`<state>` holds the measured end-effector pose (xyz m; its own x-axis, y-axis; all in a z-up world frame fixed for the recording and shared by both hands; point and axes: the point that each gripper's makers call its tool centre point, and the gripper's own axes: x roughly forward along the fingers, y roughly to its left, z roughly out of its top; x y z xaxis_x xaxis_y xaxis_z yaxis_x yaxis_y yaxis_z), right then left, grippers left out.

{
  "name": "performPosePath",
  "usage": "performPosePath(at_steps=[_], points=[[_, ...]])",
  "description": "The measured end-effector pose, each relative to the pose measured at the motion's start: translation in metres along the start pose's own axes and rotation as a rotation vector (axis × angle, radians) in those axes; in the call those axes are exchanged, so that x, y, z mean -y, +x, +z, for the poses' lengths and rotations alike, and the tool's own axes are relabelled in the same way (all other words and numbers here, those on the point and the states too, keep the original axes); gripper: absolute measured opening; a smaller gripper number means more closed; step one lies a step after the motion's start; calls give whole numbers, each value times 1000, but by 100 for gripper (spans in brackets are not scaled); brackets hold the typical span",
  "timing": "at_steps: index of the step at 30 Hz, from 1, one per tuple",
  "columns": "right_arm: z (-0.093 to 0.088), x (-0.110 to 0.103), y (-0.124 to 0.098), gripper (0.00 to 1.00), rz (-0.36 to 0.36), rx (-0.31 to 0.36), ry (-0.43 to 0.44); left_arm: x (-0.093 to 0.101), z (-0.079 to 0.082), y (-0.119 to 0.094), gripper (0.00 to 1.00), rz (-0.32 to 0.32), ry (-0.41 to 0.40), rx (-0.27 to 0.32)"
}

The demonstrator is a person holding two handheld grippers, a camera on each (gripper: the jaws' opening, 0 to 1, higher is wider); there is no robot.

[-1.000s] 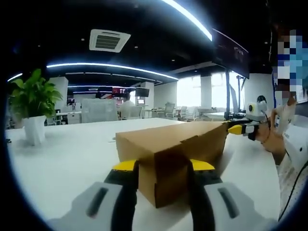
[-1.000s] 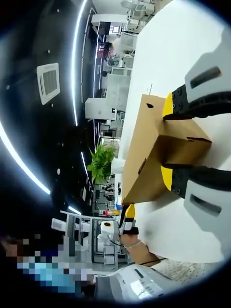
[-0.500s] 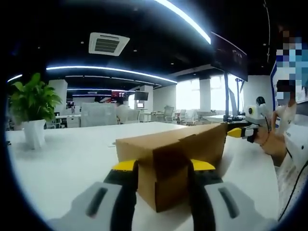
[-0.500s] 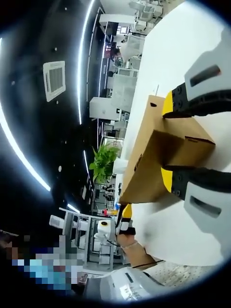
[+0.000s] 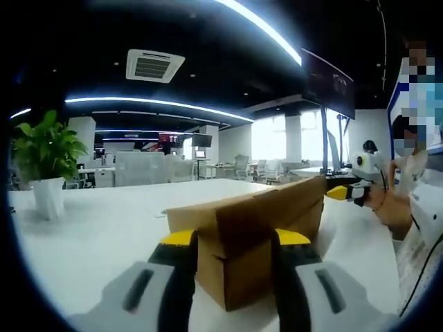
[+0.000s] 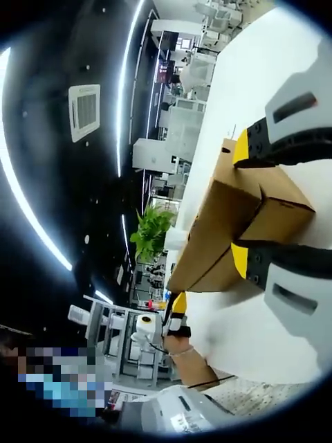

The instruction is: Operate the shoe box by opening the lid, removing the specified soft item, and placing it in the target area until the item is outside and the box remains undamaged.

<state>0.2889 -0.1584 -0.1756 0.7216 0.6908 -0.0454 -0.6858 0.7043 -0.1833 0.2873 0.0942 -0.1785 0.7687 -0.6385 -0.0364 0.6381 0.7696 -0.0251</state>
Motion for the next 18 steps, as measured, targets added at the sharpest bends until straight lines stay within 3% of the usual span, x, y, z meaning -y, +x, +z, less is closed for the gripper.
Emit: performPosePath(at_steps=[3, 8, 12, 18], points=[[1, 1, 0, 41, -3, -4, -20, 0, 3, 0, 43, -4, 5, 3], [9, 4, 1, 41, -4, 2, -38, -6, 6, 2, 36, 21, 137, -38], [16, 9, 2, 40, -8, 18, -41, -9, 19, 2, 36, 5, 71, 5], [25, 15, 5, 38, -11, 4, -78, -11, 27, 4, 34, 2, 92, 13]])
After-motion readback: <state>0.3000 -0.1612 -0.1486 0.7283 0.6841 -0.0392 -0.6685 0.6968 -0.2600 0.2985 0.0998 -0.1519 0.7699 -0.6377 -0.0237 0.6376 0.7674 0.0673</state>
